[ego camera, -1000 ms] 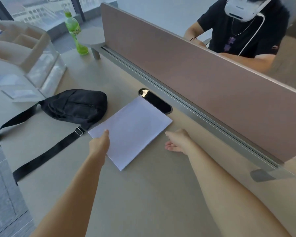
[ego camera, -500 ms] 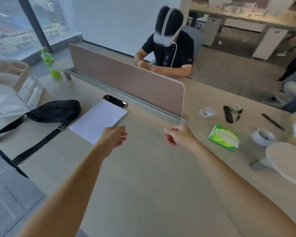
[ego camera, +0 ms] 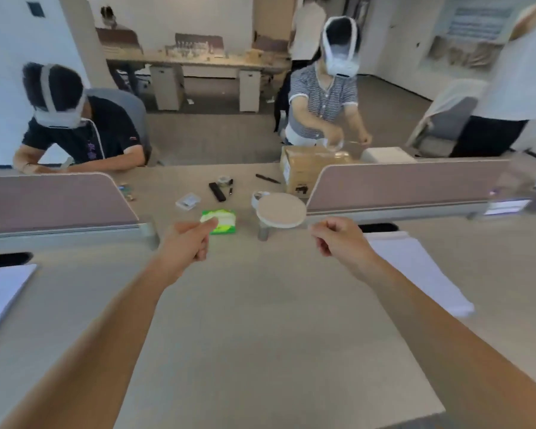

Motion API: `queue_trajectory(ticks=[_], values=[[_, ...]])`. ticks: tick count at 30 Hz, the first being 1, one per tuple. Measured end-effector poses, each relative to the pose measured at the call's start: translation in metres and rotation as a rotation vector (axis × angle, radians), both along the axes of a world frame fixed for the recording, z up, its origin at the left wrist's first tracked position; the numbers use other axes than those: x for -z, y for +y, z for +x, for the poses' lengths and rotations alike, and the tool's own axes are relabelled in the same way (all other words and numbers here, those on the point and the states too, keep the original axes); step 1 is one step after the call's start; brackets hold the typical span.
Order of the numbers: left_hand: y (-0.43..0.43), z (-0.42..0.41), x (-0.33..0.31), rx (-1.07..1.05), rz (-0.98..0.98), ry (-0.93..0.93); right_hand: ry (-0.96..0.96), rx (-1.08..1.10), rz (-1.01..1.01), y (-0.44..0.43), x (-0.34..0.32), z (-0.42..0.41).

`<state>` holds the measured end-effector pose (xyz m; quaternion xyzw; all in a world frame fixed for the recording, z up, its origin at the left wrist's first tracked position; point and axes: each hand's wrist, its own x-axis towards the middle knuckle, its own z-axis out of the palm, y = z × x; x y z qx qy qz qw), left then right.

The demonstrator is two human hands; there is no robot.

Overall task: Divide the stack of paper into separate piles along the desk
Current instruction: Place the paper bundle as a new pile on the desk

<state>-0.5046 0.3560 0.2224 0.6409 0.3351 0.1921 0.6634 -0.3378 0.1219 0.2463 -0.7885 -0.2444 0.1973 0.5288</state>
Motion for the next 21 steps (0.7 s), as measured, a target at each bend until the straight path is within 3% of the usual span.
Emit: queue_trajectory(ticks=[11, 16, 21], values=[[-0.156, 0.065, 0.028, 0.385, -0.04, 0.012, -0.116, 0.453, -0.213, -0.216, -0.015, -0.051], [-0.22, 0.102, 0.023, 0.414, -0.194, 0.02, -0.247, 0.555, -0.296, -0.286, -0.01, -0.031], [-0.274, 0.16, 0.036, 0.401, -0.33, 0.066, -0.129, 0.57, -0.245, -0.349, 0.014, 0.029]])
